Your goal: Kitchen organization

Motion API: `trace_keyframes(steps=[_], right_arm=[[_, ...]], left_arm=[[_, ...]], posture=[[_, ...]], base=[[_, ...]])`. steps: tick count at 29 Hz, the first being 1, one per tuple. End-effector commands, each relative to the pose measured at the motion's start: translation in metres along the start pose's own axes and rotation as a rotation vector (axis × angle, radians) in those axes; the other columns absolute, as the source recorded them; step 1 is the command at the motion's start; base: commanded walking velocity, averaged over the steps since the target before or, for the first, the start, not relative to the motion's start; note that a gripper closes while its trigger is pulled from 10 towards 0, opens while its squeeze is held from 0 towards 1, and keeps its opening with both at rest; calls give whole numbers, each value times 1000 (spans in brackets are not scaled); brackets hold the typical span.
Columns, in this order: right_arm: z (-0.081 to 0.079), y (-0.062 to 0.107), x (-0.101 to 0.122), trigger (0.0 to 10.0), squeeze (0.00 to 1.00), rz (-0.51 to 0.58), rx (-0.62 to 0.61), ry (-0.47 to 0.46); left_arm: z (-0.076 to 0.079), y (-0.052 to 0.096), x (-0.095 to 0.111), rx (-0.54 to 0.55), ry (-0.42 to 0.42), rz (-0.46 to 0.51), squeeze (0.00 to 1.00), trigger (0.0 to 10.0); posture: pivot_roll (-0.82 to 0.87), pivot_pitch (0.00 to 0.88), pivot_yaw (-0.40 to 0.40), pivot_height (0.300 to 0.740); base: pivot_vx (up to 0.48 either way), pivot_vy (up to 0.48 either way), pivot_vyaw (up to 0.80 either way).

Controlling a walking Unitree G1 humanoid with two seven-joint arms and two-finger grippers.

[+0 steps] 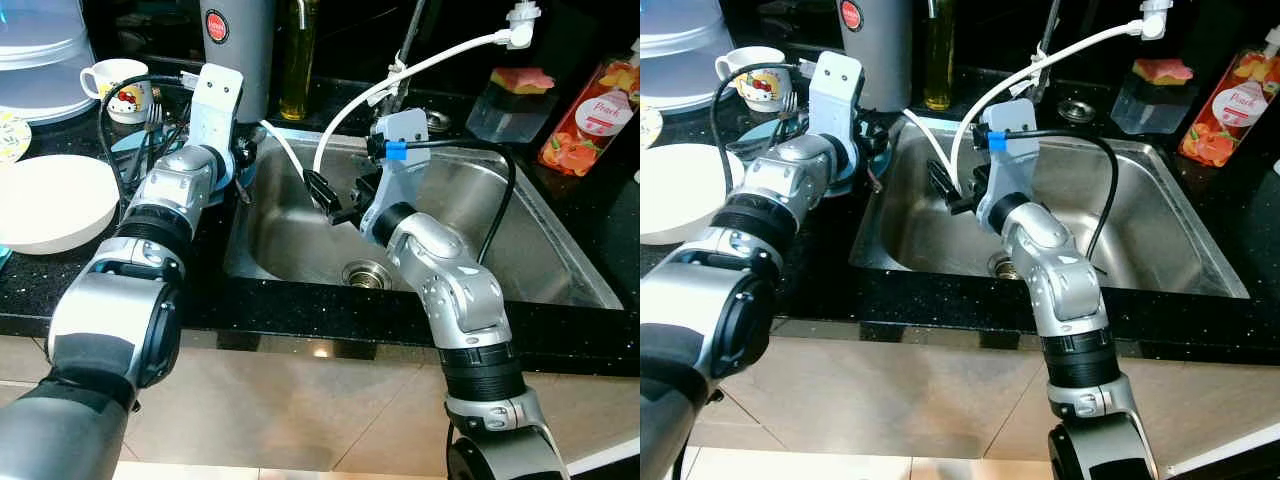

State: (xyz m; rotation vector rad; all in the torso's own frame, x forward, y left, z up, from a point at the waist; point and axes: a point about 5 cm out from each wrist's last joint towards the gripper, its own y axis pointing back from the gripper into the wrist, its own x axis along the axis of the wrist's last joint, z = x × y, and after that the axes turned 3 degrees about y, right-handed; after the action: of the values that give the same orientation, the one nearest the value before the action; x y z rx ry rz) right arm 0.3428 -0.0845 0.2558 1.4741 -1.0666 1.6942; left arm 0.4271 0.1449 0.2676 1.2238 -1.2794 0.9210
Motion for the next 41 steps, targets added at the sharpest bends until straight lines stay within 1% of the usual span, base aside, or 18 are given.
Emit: trace_keyframes(steps=[1, 2, 4, 6, 8, 14, 17, 20, 23, 26, 30, 31, 32, 33, 34, 35, 41], right_arm=[[3, 2, 1, 10000, 0, 9, -15, -12], [3, 2, 1, 10000, 0, 9, -15, -12], [3, 2, 1, 10000, 0, 9, -14, -13], [3, 2, 1, 10000, 0, 9, -14, -14], [3, 1, 1, 10000, 0, 9, -14, -14], [2, 1, 1, 10000, 0, 9, -13, -16], [3, 1, 1, 10000, 0, 9, -13, -16], [3, 1, 1, 10000, 0, 10, -14, -16], [3, 1, 1, 10000, 0, 10, -14, -17], [2, 1, 1, 10000, 0, 10, -13, -17], [2, 1, 1, 10000, 0, 10, -11, -19], [2, 1, 1, 10000, 0, 10, -11, -19], [2, 1, 1, 10000, 0, 10, -11, -19], [2, 1, 1, 10000, 0, 10, -11, -19], [2, 1, 1, 10000, 0, 10, -11, -19], [2, 1, 1, 10000, 0, 10, -10, -19], [1, 1, 1, 10000, 0, 10, -10, -19]], left_arm=[[4, -1, -8, -15, 9, -45, 0, 10000], [4, -1, -11, -14, 19, -67, 0, 10000], [4, -1, -18, -35, 85, -131, 0, 10000], [7, 0, -22, -62, 137, -170, 0, 10000], [7, 0, -24, -67, 150, -189, 0, 10000], [-1, 1, -27, -7, 104, -197, 0, 10000], [-12, 2, -29, 92, 83, -195, 0, 10000], [-22, 4, -29, 168, 105, -194, 0, 10000], [-25, 5, -28, 193, 129, -194, 0, 10000], [-25, 5, -27, 199, 161, -193, 0, 10000], [-25, 5, -26, 203, 170, -191, 0, 10000], [-25, 5, -27, 202, 171, -193, 0, 6784], [-25, 5, -27, 202, 171, -193, 0, 6784], [-24, 5, -27, 199, 171, -193, 0, 3765], [-24, 5, -27, 199, 171, -193, 0, 3765], [-23, 5, -27, 197, 171, -195, 0, 0], [-21, 4, -26, 183, 179, -188, 0, 0]], posture=[[214, 65, -69, 740], [213, 65, -70, 740], [213, 66, -70, 740], [213, 66, -70, 740], [214, 66, -71, 740], [214, 65, -71, 740], [214, 65, -71, 740], [213, 65, -71, 740], [214, 66, -71, 740], [214, 66, -72, 740], [213, 66, -73, 740], [213, 66, -73, 740], [213, 66, -73, 740], [213, 67, -73, 740], [213, 67, -73, 740], [213, 67, -73, 740], [213, 67, -73, 740]], base=[[0, 0, 0], [0, 0, 0], [0, 0, 0], [0, 0, 0], [0, 0, 0], [0, 0, 0], [0, 0, 0], [0, 0, 0], [0, 0, 0], [0, 0, 0], [0, 0, 0], [0, 0, 0], [0, 0, 0], [0, 0, 0], [0, 0, 0], [0, 0, 0], [0, 0, 0]])
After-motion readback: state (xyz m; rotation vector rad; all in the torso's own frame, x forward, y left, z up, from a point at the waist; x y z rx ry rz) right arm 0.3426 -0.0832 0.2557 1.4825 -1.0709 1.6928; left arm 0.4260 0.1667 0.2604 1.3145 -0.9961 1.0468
